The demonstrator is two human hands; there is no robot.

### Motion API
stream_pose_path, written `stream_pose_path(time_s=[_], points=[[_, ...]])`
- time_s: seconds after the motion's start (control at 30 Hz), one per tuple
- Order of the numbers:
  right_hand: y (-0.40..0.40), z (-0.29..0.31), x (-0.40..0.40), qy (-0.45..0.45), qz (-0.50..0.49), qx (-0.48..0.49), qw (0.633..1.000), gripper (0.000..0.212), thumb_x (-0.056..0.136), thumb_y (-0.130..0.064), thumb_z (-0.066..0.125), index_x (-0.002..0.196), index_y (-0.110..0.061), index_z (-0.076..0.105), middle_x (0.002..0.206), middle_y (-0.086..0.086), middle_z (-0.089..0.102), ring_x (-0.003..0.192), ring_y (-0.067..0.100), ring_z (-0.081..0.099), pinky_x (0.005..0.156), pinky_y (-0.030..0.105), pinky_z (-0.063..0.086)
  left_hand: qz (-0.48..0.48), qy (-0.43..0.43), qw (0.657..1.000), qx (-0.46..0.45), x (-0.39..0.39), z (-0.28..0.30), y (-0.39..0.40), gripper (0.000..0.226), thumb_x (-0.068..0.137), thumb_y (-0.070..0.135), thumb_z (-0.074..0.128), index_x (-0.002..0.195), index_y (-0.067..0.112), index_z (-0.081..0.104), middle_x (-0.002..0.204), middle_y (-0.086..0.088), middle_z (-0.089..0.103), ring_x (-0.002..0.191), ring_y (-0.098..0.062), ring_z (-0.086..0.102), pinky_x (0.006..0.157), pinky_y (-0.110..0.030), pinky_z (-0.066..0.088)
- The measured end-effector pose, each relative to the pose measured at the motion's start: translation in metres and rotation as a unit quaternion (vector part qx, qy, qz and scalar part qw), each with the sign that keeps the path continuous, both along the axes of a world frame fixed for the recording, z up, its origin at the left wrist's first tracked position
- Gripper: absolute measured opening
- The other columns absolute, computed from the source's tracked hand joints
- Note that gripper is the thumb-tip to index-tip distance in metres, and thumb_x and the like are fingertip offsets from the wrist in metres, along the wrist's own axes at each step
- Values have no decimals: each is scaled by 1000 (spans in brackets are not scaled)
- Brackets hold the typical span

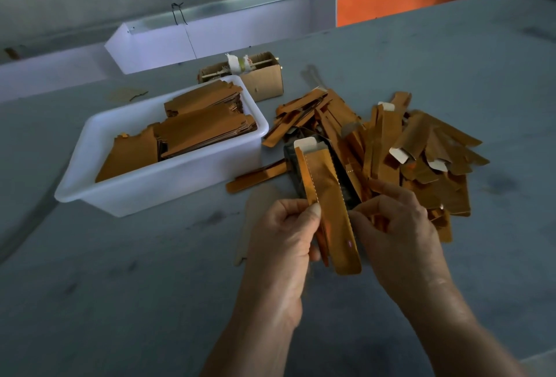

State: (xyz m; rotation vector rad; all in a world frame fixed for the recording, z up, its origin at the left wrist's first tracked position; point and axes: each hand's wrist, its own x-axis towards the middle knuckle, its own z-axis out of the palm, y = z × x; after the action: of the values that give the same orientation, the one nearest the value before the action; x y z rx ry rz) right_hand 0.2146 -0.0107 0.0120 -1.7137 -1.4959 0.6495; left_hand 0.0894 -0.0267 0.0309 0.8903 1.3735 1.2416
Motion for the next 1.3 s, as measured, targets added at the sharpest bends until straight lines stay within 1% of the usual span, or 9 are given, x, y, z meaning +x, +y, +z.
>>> stream_pose_path(time_s=[0.23,0.43,0.53,0.63,0.7,0.8,0.97,1.13,1.3], points=[[-4,-4,-4,-54,-10,55,997,11,81,-18,69,71,-16,66,131,1,51,121,22,37,87,32,34,-22,79,996,22,3,0,9,8,92,16,61,88,10,64,60,4,64,47,-1,54,45,-14,42],[-4,6,-13,-213,-16,91,973,30,78,-29,49,82,-7,69,113,13,61,106,39,49,81,48,38,-21,160,986,37,4,2,13,6,91,23,62,88,19,66,76,-1,72,68,-20,69,64,-40,58],[-1,3,-3,-168,17,56,984,17,84,-20,56,85,-10,70,118,4,59,108,26,47,84,37,41,-34,198,978,58,4,2,13,4,90,22,63,87,22,65,74,0,70,67,-19,68,62,-38,58],[-2,-1,11,-71,31,23,997,4,84,-22,66,83,-20,70,118,-10,53,107,9,42,82,22,30,-52,133,989,38,-3,0,12,9,91,18,62,82,18,63,65,3,67,56,-14,61,48,-23,49],[-3,-4,13,-36,37,5,999,3,83,-24,67,80,-24,68,118,-12,52,111,11,44,84,23,31,-36,64,996,43,-8,-2,10,10,91,12,61,81,12,62,60,2,63,52,-12,53,43,-16,41],[-2,-5,10,-18,40,-9,999,3,84,-26,66,81,-25,68,120,-11,52,115,15,45,85,24,31,-60,78,991,93,-13,-9,4,10,92,14,59,82,15,60,63,3,62,53,-10,53,46,-18,42],[0,-5,9,-42,49,10,998,12,84,-27,66,74,-29,59,112,-15,48,109,14,44,81,25,34,-136,236,952,140,-15,-10,3,9,92,23,58,84,22,56,65,1,59,56,-15,52,52,-31,44],[2,-9,7,-94,35,39,994,16,85,-18,65,71,-13,60,97,-7,47,95,19,46,74,28,36,-112,428,867,229,-6,-11,0,7,93,22,59,88,26,56,57,20,51,50,2,53,40,-9,34],[3,-3,4,-201,15,29,979,9,88,-15,59,86,-10,66,106,1,53,102,21,46,88,38,44,-84,483,841,227,-1,-17,1,3,93,22,59,92,25,58,72,15,61,57,-2,55,48,-15,44]])
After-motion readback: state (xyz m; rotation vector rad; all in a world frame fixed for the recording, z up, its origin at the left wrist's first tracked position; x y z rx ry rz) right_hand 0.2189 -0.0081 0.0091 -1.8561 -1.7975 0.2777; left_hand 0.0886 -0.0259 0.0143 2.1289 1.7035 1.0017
